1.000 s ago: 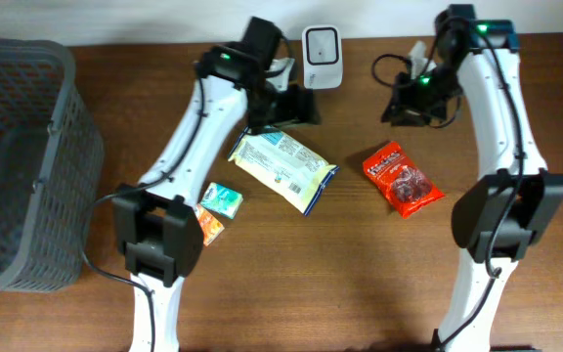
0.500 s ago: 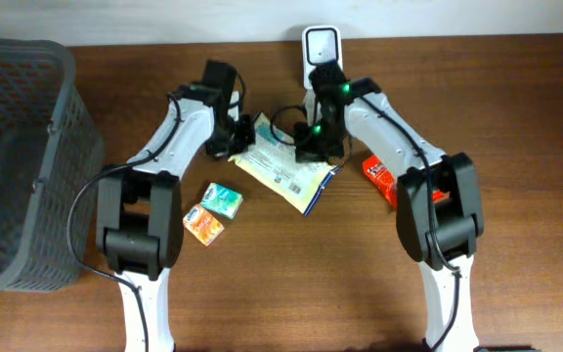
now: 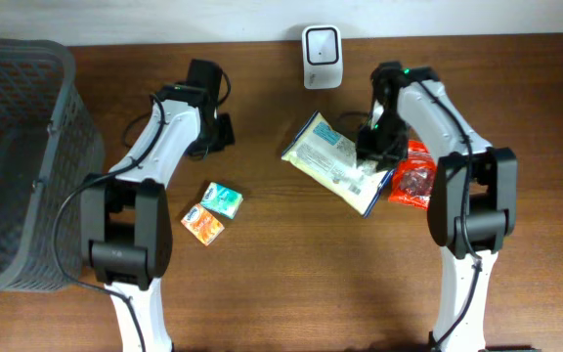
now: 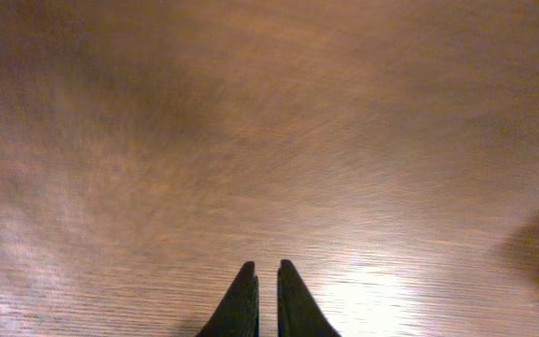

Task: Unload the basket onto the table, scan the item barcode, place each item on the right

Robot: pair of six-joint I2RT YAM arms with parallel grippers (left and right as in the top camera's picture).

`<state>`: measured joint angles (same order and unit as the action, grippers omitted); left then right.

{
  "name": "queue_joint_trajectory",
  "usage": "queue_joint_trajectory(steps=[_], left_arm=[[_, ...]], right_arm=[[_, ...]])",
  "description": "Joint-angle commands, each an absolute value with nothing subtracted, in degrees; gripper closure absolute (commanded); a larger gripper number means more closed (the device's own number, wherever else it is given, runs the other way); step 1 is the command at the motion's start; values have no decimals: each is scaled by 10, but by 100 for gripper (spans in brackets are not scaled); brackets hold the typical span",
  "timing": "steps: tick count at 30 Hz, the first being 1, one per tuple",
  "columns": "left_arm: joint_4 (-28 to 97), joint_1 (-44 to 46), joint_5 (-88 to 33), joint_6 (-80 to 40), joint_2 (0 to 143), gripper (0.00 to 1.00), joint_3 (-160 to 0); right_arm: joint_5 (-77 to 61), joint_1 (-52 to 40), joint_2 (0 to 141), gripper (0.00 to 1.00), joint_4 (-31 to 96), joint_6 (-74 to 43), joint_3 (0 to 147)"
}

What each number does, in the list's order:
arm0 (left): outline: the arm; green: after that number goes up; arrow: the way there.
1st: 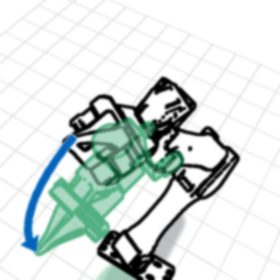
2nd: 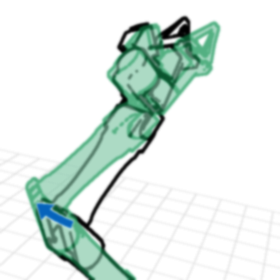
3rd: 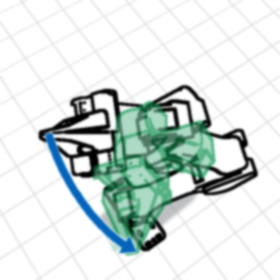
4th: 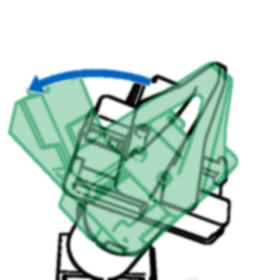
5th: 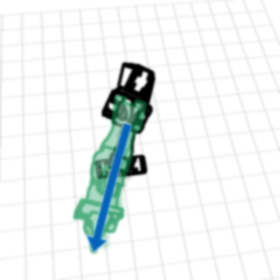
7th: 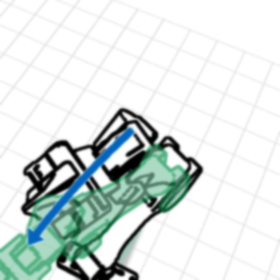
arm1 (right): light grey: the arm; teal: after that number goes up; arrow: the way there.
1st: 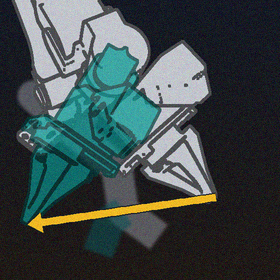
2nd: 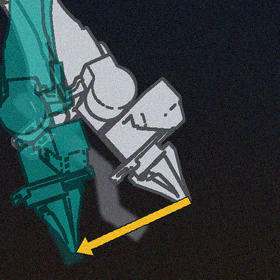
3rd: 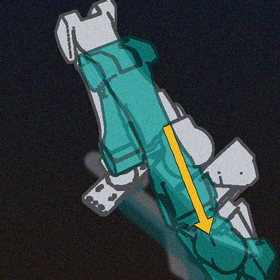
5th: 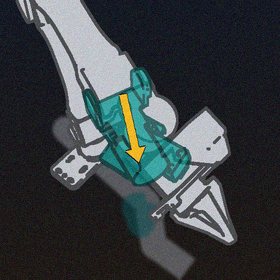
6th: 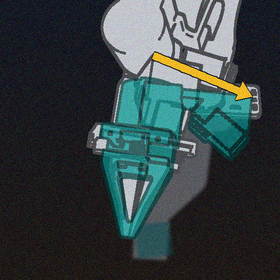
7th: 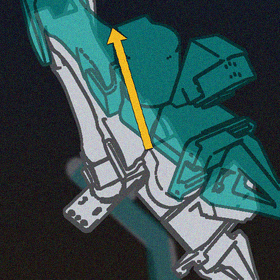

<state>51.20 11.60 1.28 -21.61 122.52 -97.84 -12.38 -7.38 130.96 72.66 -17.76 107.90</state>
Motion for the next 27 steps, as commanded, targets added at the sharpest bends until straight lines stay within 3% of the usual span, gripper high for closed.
queue_joint_trajectory(steps=[1,5,7,9,12,16,18,23,24,27], left_arm=[[476,118,-112,-192,1206,63,-994],[448,122,-262,-168,1244,33,-994],[449,130,-277,-168,1258,18,-994],[451,142,-286,-149,1266,13,-994],[441,178,-286,-136,1267,6,-994],[399,211,-270,-136,1268,6,-994],[400,223,-199,-174,1272,8,-994],[396,223,-225,-184,1318,9,-994],[394,223,-246,-184,1327,13,-994],[392,223,-290,-184,1340,46,-994]], right_arm=[[-224,-74,1315,12,726,-105,1110],[-270,-68,1315,12,760,-81,1141],[-267,-55,1315,10,802,-81,1200],[-247,-29,1315,1,841,-82,1278],[-233,50,1315,1,871,-82,1379],[-233,122,1315,2,873,-81,1380],[-233,146,1315,1,873,-81,1380],[-233,161,1315,1,876,-82,1380],[-233,162,1315,1,876,-82,1380],[-233,162,1315,1,876,-82,1380]])
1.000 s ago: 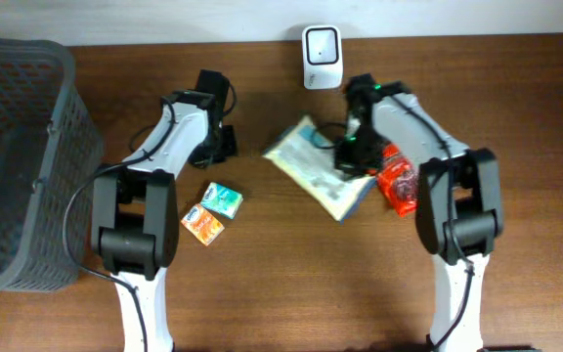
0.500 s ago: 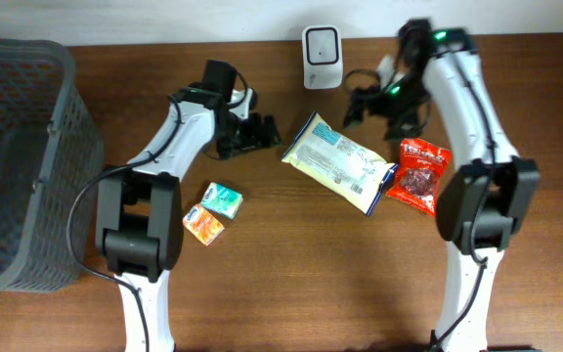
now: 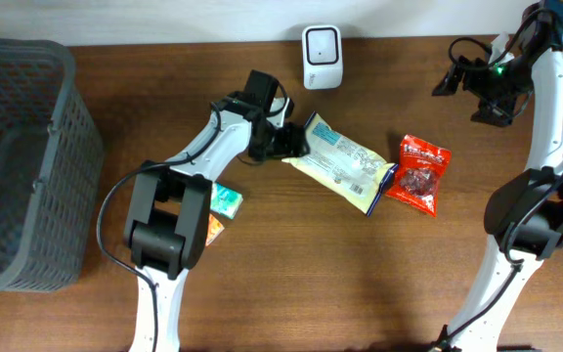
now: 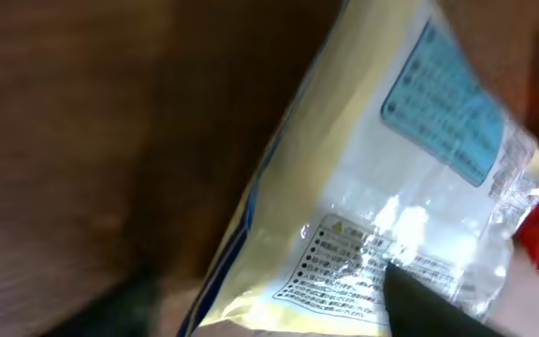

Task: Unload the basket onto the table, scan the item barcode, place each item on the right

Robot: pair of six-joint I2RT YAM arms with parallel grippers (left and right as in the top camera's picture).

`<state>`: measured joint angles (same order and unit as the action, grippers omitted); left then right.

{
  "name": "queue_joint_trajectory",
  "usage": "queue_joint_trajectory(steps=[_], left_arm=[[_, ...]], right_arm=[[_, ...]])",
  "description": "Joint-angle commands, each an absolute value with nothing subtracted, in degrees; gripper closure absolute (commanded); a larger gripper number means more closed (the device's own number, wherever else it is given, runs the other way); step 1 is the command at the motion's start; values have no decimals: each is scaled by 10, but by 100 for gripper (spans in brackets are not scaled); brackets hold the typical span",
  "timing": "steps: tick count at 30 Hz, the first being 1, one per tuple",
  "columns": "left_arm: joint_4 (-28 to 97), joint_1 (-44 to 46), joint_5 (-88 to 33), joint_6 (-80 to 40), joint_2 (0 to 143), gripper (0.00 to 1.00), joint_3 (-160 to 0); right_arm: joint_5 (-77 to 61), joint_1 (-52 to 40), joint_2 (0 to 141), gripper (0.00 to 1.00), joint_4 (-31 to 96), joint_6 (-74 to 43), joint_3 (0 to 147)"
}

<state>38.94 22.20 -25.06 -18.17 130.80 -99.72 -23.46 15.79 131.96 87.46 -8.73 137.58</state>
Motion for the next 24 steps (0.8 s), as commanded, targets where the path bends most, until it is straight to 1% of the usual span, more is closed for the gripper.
queue_joint_trajectory(steps=[1,3,4,5,7,10,14,17,21,24], left_arm=[[392,223,-290,-184,1340,62,-994],[393,222,-290,-184,1340,82,-994],[393,222,-289,-183,1340,94,-994],[396,219,-289,-183,1340,100,-994],[415,209,-287,-183,1340,100,-1000],[475,177,-287,-171,1333,100,-1018],[535,134,-244,-166,1303,100,-1022],[552,127,-239,-166,1300,100,-1022],[563,126,-185,-166,1299,100,-1022],[565,125,-173,-166,1299,100,-1022]], right_arm=[[-233,162,1315,1,876,-82,1380],[-233,162,1315,1,876,-82,1380],[-233,162,1315,1,876,-81,1380],[-233,162,1315,1,876,-81,1380],[-233,162,1315,1,876,-82,1380],[-233,162,1315,1,876,-82,1380],[-233,162,1315,1,876,-82,1380],[-233,162,1315,1,876,-81,1380],[-233,162,1315,1,876,-82,1380],[-233,162,1315,1,876,-82,1380]])
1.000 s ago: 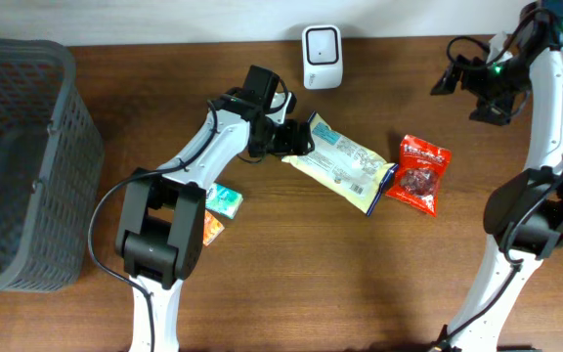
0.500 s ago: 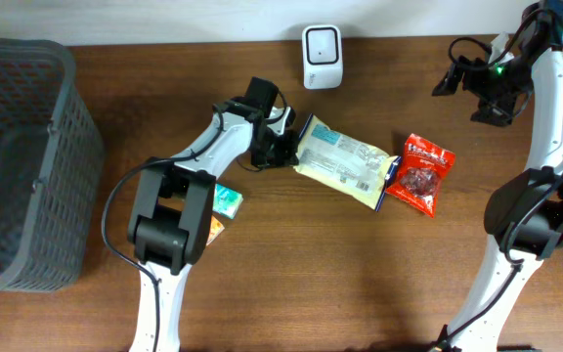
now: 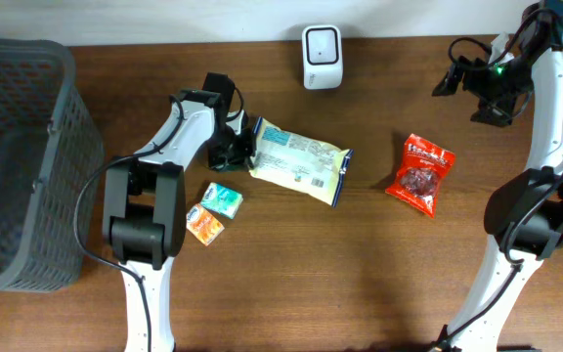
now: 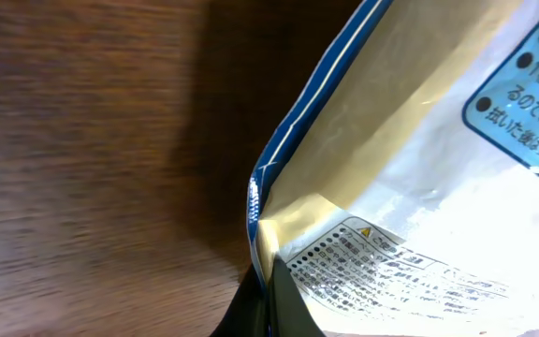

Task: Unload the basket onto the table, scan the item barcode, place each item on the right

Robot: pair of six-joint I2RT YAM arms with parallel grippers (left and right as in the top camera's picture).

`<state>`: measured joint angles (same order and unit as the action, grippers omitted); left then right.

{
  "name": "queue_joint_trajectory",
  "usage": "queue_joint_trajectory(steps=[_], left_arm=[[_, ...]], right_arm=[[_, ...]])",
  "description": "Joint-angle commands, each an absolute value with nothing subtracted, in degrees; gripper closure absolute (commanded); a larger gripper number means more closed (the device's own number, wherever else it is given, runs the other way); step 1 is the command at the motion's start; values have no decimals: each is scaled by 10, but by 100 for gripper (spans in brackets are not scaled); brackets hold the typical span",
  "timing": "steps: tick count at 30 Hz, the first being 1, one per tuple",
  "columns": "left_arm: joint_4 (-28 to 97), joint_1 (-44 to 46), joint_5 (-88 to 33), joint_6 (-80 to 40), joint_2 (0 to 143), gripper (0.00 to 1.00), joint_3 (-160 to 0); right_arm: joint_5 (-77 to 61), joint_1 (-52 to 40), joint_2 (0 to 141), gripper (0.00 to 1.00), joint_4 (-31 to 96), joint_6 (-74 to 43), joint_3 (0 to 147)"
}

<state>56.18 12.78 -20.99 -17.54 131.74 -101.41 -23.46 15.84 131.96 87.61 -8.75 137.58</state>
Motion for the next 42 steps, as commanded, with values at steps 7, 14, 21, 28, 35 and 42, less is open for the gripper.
queue_joint_trajectory(steps=[7,14,21,28,35,42], left_arm=[[578,120,-119,-166,1298,100,-1040],[627,118,-28,-166,1282,100,-1077],[636,121,6,-166,1253,100,-1080],[639,157,10,-166,1256,100,-1077],[648,144,57,-166,1249,100,-1083],[757,108,164,-166,1191,100,-1260]], right_arm=[[-233,162,1315,1,876,-82,1380],[-233,162,1315,1,876,-81,1380],[-233,162,1315,1,876,-82,1380],[-233,162,1315,1,876,-82,1380],[-233,162,1315,1,876,-82,1380],[-233,162,1315,1,876,-82,1380]])
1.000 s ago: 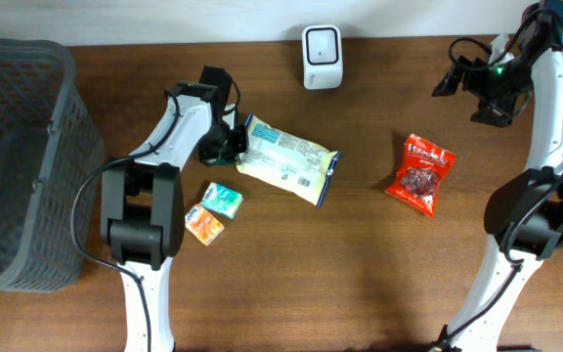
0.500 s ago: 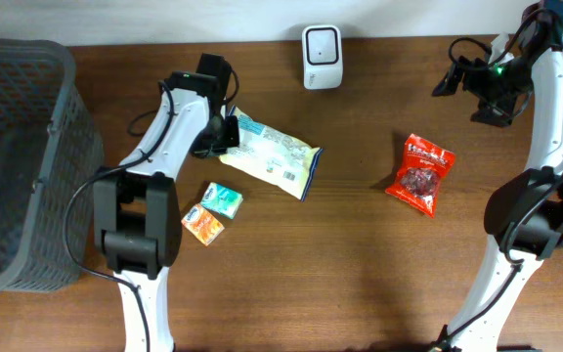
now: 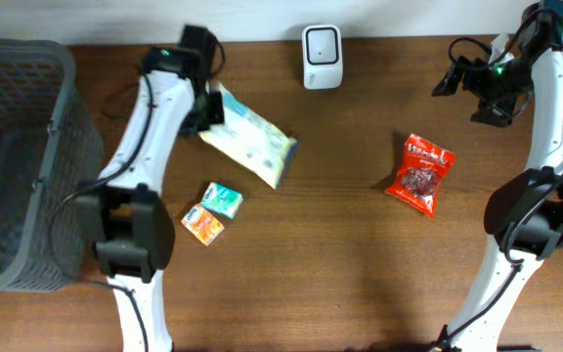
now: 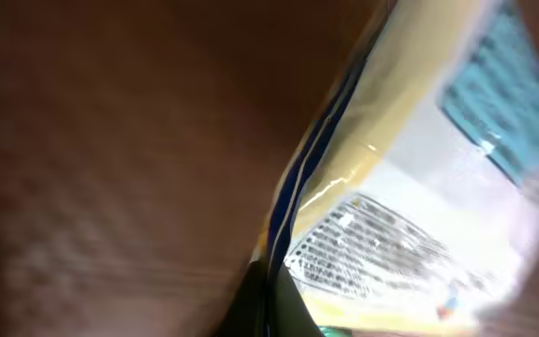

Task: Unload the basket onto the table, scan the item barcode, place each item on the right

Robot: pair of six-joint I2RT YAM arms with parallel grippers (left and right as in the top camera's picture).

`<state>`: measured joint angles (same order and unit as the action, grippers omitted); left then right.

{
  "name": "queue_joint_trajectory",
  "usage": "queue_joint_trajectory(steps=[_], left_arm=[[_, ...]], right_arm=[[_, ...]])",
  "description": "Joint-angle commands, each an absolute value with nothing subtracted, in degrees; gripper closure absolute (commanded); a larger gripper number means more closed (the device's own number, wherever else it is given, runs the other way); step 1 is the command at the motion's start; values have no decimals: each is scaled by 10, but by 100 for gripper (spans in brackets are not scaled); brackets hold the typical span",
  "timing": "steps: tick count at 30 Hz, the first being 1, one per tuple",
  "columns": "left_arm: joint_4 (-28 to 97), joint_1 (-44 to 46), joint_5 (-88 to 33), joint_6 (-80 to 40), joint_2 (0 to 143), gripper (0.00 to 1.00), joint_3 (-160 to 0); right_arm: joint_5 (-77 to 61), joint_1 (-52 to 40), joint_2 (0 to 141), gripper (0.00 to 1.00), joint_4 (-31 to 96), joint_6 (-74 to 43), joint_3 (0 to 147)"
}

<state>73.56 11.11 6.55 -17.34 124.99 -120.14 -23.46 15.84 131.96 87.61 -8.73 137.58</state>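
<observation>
A pale yellow and white snack bag (image 3: 249,145) with a blue edge and a light blue label hangs from my left gripper (image 3: 206,110), which is shut on its left corner, left of the white barcode scanner (image 3: 321,44) at the table's back edge. In the left wrist view the bag (image 4: 410,187) fills the right side, blurred, its blue seam pinched between the dark fingertips (image 4: 271,304). My right gripper (image 3: 465,83) is raised at the far right, away from the bag; its jaws cannot be made out.
A dark mesh basket (image 3: 18,161) stands at the left. A teal packet (image 3: 225,198) and an orange packet (image 3: 202,224) lie below the bag. A red snack bag (image 3: 421,173) lies at the right.
My left gripper has carried the yellow bag up and to the left, toward the table's back edge, with the bag now slanting down to the right. The right arm has not moved.
First my right gripper was at the yellow bag near the red bag while my left was shut over bare table. Then the right arm was raised at the far right and the left reached the bag's corner. The left then held the bag farther left, now farther back.
</observation>
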Motion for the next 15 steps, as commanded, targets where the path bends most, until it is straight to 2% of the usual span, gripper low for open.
queue_joint_trajectory(steps=[1,5,15], left_arm=[[773,110,217,-166,1184,100,-1280],[787,111,305,-159,1167,100,-1313],[801,216,303,-136,1239,100,-1313]], right_arm=[[-233,162,1315,1,876,-82,1380],[-233,162,1315,1,876,-82,1380],[-233,162,1315,1,876,-82,1380]])
